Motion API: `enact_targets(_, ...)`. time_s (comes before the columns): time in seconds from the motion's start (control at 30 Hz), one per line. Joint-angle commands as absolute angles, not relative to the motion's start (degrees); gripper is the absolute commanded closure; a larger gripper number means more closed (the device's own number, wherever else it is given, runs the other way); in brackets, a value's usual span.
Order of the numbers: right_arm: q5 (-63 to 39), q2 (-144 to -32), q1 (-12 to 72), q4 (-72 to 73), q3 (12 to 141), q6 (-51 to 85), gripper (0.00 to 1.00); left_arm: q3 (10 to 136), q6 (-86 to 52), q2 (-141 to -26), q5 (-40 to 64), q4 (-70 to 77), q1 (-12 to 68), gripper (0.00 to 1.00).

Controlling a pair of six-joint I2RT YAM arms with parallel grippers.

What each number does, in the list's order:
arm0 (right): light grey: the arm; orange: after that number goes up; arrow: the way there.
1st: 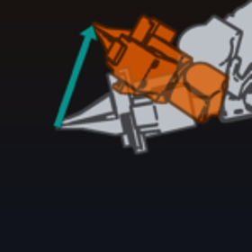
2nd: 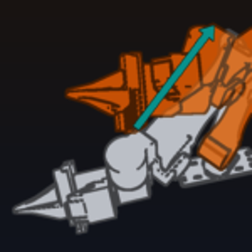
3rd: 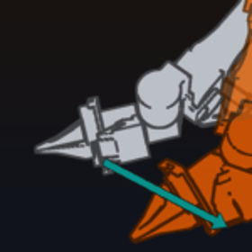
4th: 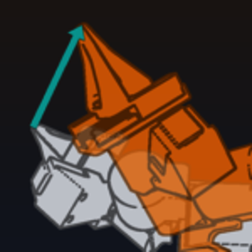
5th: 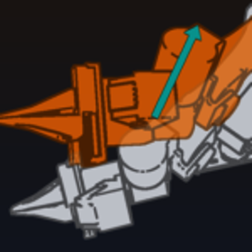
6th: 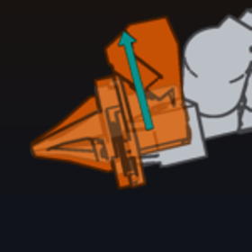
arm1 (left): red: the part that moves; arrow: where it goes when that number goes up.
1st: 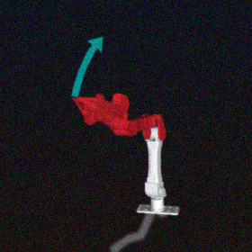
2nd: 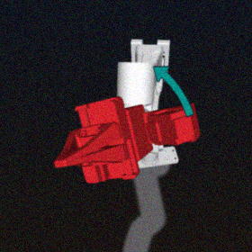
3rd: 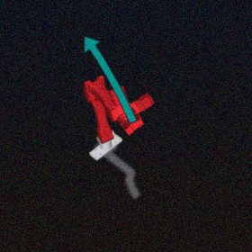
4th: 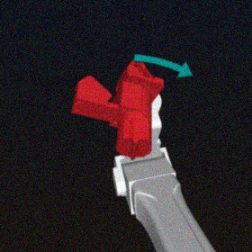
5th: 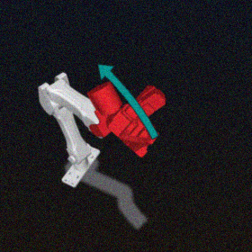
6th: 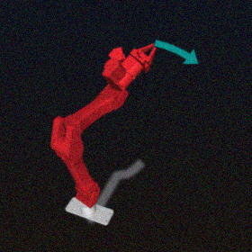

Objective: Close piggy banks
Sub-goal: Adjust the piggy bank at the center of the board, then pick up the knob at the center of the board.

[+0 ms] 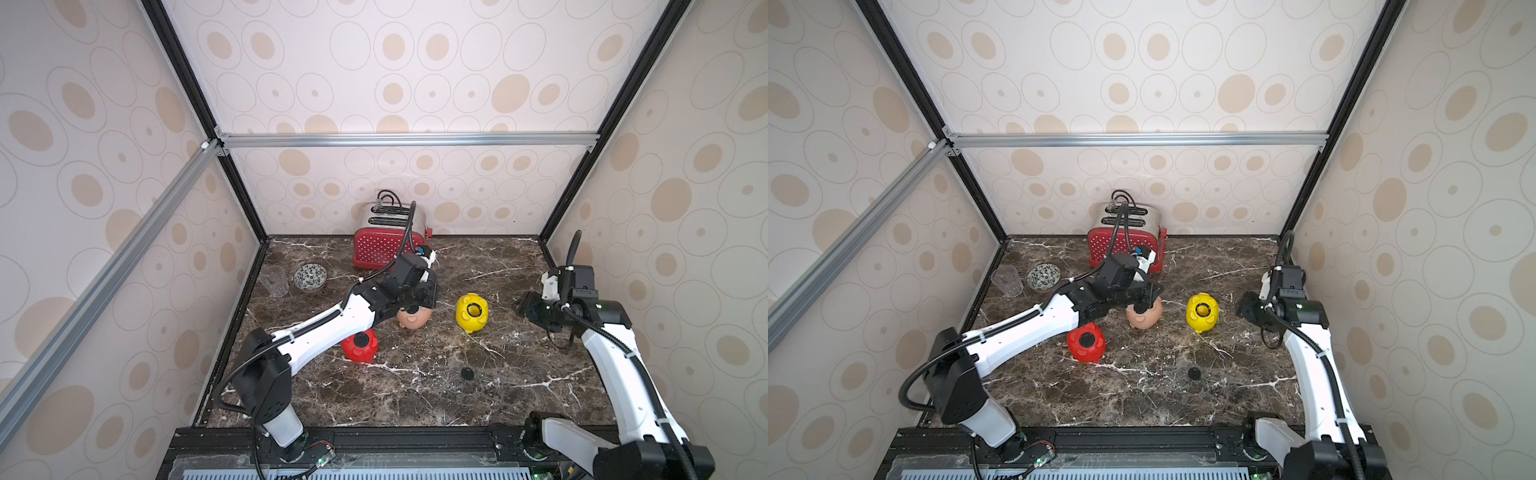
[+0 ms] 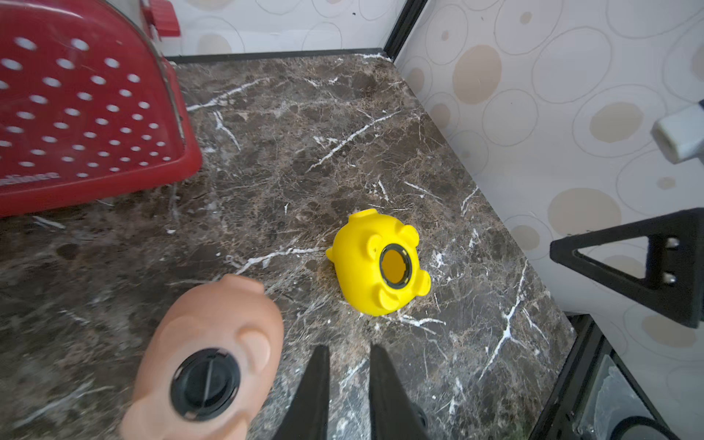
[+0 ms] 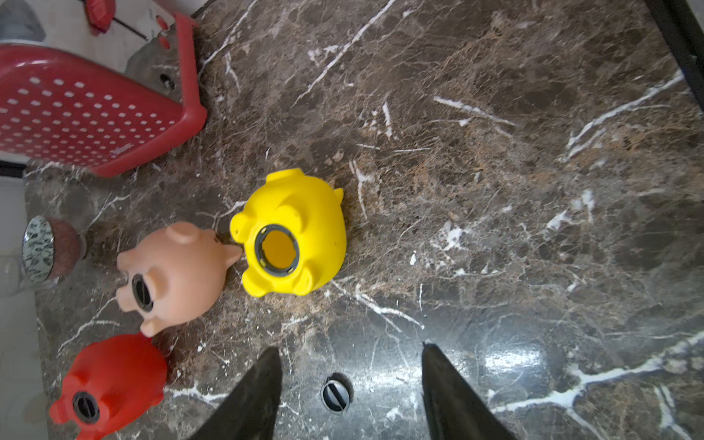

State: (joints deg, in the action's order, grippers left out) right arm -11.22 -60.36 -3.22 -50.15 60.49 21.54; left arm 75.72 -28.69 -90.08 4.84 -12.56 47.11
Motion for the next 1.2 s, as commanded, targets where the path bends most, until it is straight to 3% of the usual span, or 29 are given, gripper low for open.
enact_targets(0.0,-9.81,-57.50,0.96,-54.11,58.14,21.05,0.44,69.31,-24.02,-83.69,-0.02,-9.70,46.48,0.79)
enact_targets(0.2,-13.73,-52.19,4.66,-56.25,54.12,22.31,0.50,55.43,-22.24,-69.33,-4.70,-6.85,44.98,0.75)
enact_targets(0.47,-10.71,-46.33,8.99,-54.40,49.76,25.81,0.57,42.67,-22.39,-57.53,-11.33,-2.40,44.71,0.73)
enact_targets(0.83,-4.28,-49.75,15.65,-50.88,45.82,28.99,0.62,38.32,-18.82,-56.06,-18.14,2.31,44.65,0.72)
enact_targets(1.17,0.00,-60.47,30.41,-46.78,43.49,27.74,0.63,40.69,-18.80,-59.90,-16.99,1.26,44.58,0.72)
